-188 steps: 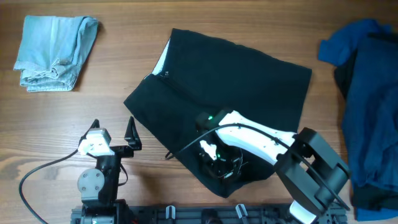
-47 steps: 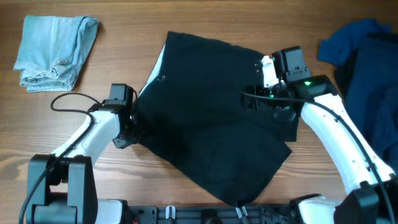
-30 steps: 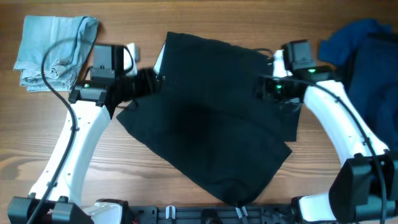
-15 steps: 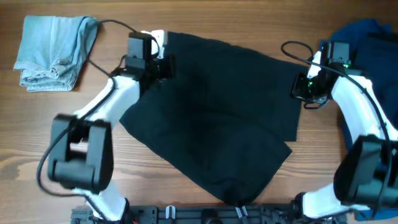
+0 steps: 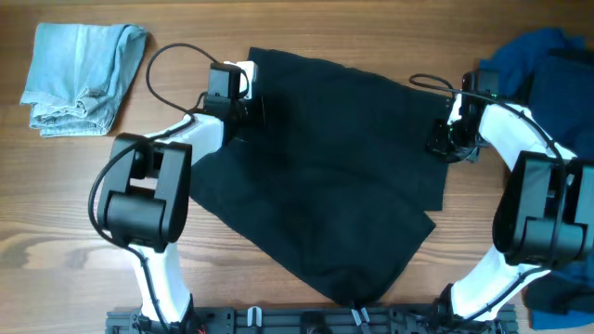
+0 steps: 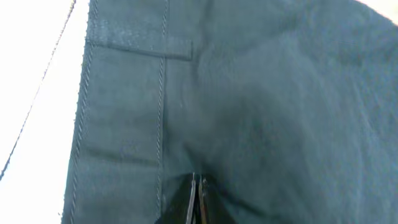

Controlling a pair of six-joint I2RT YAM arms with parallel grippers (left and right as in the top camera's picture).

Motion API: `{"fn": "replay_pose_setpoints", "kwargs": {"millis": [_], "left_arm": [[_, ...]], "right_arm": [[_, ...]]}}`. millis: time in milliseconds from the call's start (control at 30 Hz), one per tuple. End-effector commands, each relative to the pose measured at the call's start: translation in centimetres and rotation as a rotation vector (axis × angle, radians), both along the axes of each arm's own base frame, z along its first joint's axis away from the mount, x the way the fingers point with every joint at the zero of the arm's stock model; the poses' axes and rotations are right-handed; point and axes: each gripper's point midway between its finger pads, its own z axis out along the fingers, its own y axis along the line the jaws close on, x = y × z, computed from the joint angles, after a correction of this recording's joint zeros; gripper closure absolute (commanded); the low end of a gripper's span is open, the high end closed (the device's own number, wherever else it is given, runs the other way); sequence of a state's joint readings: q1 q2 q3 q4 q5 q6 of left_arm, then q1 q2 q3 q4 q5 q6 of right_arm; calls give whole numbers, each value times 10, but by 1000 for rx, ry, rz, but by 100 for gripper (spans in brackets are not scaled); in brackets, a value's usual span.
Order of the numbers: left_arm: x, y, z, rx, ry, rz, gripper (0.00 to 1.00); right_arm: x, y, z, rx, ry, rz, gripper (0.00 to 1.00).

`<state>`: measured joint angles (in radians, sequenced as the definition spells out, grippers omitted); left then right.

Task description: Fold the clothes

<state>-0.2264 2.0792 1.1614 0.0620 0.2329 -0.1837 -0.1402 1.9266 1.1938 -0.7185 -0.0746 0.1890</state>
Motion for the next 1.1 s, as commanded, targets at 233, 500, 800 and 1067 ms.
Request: {"fn": "replay_pose_setpoints", "kwargs": {"millis": [233, 500, 800, 1067], "left_arm": [[9, 59, -54, 205, 23, 167, 96], [23, 124, -53, 198, 10, 304, 96], [34, 145, -44, 164, -31, 343, 96], [44, 124, 110, 53, -151, 271, 96]], "right_arm": [[21, 5, -60, 39, -14, 14, 96], [62, 18, -50, 117, -189, 39, 95], [114, 44, -23, 159, -433, 159, 78], [140, 50, 85, 170, -591, 207, 51]]}}
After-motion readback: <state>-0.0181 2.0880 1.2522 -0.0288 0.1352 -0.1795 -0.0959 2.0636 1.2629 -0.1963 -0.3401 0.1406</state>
